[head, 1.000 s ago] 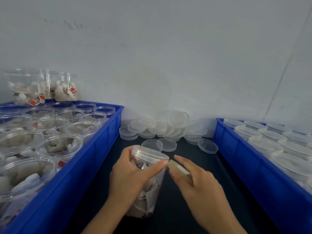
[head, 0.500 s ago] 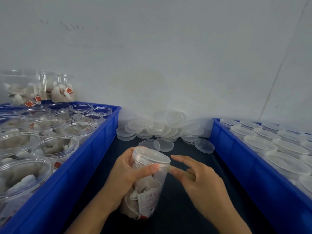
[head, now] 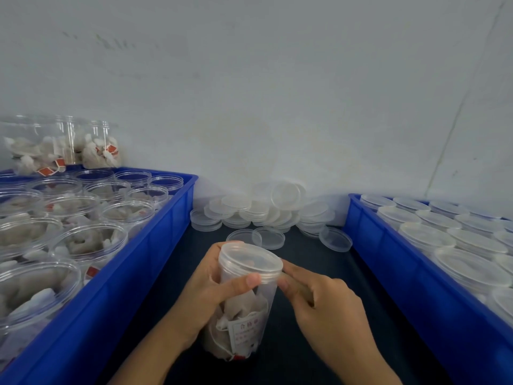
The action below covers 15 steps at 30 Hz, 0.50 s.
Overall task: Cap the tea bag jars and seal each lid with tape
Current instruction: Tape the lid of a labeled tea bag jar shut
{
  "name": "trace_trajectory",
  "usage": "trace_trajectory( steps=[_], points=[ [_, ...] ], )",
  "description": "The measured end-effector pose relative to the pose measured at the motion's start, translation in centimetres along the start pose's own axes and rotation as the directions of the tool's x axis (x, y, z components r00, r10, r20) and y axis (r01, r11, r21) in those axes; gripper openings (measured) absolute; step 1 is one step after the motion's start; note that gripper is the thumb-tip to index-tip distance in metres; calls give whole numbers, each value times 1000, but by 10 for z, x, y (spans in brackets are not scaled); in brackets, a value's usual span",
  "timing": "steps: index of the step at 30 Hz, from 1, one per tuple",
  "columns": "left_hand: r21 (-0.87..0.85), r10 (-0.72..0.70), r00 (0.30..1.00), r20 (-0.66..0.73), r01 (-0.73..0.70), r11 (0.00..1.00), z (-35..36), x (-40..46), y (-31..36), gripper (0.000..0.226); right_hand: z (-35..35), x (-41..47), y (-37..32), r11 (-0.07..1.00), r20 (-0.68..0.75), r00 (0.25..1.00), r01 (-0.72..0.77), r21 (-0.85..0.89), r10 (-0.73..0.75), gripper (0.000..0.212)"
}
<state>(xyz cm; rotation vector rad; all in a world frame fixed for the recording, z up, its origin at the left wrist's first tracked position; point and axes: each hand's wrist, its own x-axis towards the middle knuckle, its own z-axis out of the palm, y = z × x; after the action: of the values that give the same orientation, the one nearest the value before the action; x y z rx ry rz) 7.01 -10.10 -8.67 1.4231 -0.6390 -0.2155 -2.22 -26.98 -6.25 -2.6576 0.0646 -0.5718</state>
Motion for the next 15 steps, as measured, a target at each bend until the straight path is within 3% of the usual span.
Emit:
trace_trajectory(
  steps=[7, 15],
  points=[
    [298, 133, 991, -14, -123, 946, -1, -2, 8, 85, 3, -5, -3, 996, -32, 999, 37, -80, -39, 46],
    [152, 102, 995, -13, -99, 983, -12, 2, 4, 84, -9, -6, -9, 994, -22, 997, 74, -81, -76, 41]
  ],
)
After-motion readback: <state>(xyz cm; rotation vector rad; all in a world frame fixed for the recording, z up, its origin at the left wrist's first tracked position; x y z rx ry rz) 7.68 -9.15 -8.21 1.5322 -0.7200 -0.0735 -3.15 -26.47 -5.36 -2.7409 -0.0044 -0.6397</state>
